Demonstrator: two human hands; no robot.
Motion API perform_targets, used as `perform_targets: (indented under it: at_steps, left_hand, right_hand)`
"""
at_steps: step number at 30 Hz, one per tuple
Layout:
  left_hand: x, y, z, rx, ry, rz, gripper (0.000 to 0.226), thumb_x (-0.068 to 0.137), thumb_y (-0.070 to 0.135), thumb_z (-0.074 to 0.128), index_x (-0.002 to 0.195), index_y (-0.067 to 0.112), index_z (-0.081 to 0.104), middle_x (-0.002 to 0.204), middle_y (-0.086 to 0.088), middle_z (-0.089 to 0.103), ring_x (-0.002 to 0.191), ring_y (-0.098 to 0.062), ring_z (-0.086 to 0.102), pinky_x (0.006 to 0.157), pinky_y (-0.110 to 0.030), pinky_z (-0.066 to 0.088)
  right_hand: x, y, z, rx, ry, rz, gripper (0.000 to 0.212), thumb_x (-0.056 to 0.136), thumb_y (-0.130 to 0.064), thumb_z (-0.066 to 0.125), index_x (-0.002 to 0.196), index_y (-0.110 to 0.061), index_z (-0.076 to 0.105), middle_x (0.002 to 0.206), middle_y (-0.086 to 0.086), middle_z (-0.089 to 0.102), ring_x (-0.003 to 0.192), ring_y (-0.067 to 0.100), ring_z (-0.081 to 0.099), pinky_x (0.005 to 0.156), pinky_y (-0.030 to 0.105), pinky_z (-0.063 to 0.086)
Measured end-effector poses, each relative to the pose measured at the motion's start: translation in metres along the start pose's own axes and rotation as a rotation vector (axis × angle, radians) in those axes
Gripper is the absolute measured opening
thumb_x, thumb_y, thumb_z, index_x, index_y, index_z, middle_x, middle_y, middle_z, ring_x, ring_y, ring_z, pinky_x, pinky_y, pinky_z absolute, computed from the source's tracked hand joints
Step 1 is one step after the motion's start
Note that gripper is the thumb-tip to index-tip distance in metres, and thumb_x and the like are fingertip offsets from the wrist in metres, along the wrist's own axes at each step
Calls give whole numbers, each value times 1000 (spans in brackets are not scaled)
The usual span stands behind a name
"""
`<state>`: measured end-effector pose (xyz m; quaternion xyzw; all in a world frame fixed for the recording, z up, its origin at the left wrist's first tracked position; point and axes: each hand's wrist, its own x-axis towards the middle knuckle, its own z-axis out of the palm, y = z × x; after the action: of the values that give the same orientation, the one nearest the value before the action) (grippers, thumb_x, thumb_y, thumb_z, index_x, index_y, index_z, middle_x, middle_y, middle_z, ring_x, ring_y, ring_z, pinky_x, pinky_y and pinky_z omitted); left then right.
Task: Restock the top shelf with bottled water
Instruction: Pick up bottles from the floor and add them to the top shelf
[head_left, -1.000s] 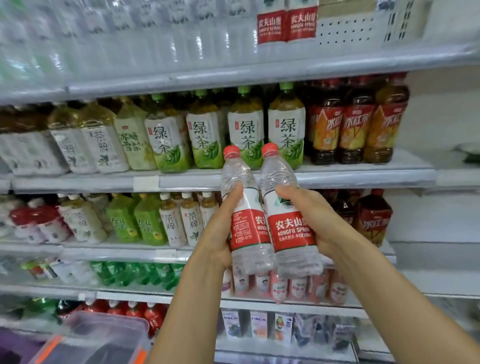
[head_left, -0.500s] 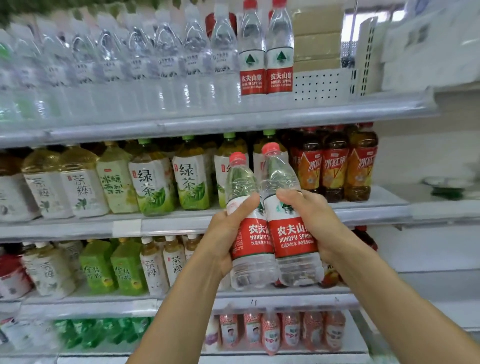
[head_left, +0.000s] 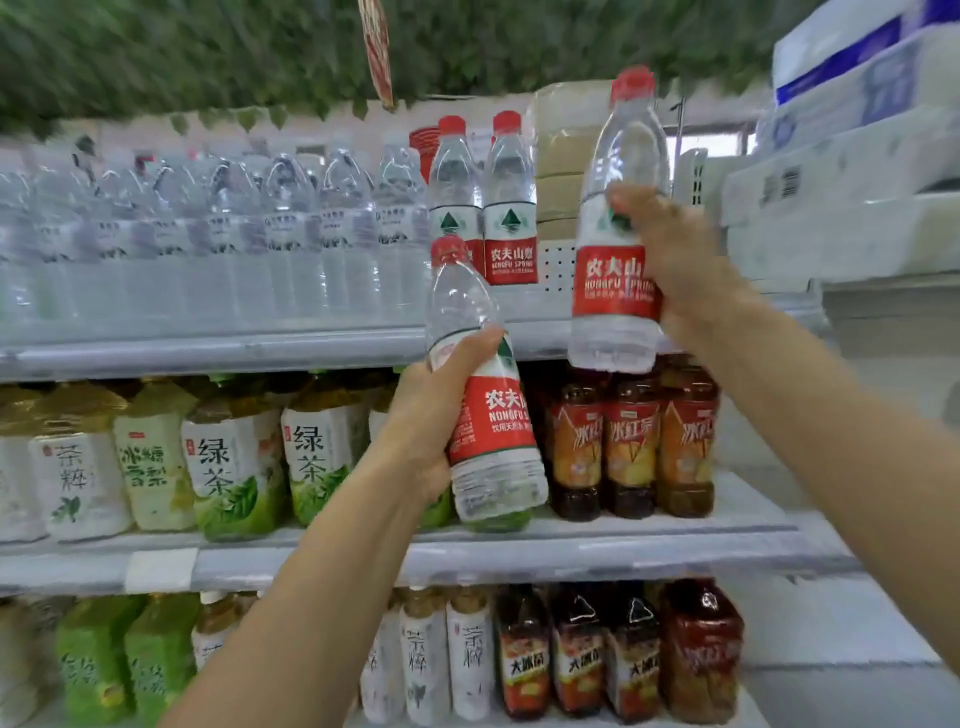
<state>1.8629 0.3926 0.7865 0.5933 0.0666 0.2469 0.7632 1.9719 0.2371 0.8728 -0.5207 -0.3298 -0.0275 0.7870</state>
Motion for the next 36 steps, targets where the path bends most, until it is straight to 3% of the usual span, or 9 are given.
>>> perform_targets:
  at_steps: [3,7,12,15,20,22,25,30,36]
  left_hand:
    - [21,7,15,8,6,37,61,71,40,83,119,11,59,99,-18,73,75,-28,71,79,-51,59]
    - [47,17,30,-26,21,75,65,72,39,83,122,9,56,98,-18,72,73,-28,71,73,-44,57]
    - [71,27,42,-5,57,121,56,77,38,79,120,10,57,105,-22,72,78,-30,71,74,-45,59]
    - [82,29,47,5,81,119,58,75,40,80,119,10,57,102,-21,73,78,-29,71,76,-46,59]
    - [91,28,48,11,102,120,56,75,39,79,118,9,59,100,-21,74,73,-28,71,72,-44,59]
    - [91,28,48,1,102,116,55,75,39,79,116,9,59,99,-20,74,73,-27,71,71,-43,60]
    - [94,28,47,7,106,114,54,75,38,79,115,8,58,96,-19,74,77,-28,71,73,-46,61]
    - [96,30,47,28,107,106,62,69,39,82,117,8,58,107,-23,72,80,-31,71,75,-49,60]
    - [99,27,44,29,90,102,67,67,40,83,120,8,58,105,-23,72,78,-31,70,73,-46,59]
  right_hand:
    - [38,-8,-3,-3,74,-94,45,83,-28,77,116,-7,57,91,7,68,64,16,72,59,31,58]
    - [88,-3,-10,-17,66,-148,39,83,-29,77,109,-14,52,98,6,67,75,18,72,66,35,60]
    - [133,19,-21,-89,-21,-39,64,83,-27,78,133,-7,43,106,11,67,76,21,74,67,39,61]
    - [146,37,-25,-112,-49,28,69,82,-26,78,137,-6,42,112,13,66,80,23,73,65,37,61]
    - [160,44,-29,-160,-182,53,42,86,-25,74,118,-14,49,102,7,68,90,25,71,88,50,57]
    - [160,44,-35,-240,-206,48,43,87,-30,71,120,-15,48,105,6,67,96,25,69,92,48,55]
    - [154,51,-47,-539,-188,42,64,80,-41,77,129,-12,50,111,2,66,103,20,64,98,43,50]
    - [159,60,-51,-684,-198,3,28,84,-33,76,105,-19,64,96,-5,68,87,9,62,86,30,47]
    - [178,67,-30,-745,-208,53,18,85,-23,76,90,-22,59,99,1,68,85,14,63,77,28,53]
